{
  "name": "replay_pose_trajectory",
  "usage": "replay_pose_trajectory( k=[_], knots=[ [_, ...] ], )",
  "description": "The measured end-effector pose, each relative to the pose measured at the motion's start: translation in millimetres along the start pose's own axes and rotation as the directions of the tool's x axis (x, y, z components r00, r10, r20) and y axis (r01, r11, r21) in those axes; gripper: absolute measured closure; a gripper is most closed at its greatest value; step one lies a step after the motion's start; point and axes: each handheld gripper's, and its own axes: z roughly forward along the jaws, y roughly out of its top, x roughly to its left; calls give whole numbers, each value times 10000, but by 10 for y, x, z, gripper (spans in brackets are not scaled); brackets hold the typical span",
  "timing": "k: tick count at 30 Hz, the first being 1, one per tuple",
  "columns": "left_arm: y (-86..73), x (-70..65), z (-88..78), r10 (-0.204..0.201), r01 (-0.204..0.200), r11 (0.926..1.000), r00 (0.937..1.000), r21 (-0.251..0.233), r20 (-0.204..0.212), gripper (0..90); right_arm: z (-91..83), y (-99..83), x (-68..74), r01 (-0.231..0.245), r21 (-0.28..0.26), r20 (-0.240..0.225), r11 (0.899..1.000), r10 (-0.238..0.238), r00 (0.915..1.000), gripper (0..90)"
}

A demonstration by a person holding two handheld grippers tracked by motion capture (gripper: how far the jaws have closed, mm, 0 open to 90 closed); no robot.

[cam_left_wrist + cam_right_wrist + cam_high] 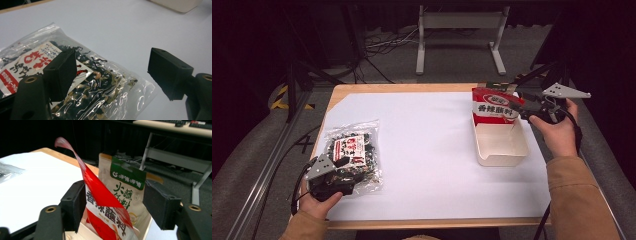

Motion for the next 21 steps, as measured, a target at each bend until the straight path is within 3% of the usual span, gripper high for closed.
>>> replay_pose_trajectory(
  k=[8, 14, 21],
  knots=[
    [9, 11, 35, 2, -1, 10000, 9999, 63, -172, 262, -242, 60, 186, 56, -241, -192, 9997, -61, 9998, 325],
    [51, -10, 20, 344, -339, 9991, 9992, 261, -194, 262, -415, 58, 382, 242, -496, -352, 9985, -260, 9990, 314],
    [41, 4, 28, 343, -340, 9983, 9994, 467, -64, 261, -493, -10, 541, 366, -290, -792, 9989, -388, 9961, 317]
  ],
)
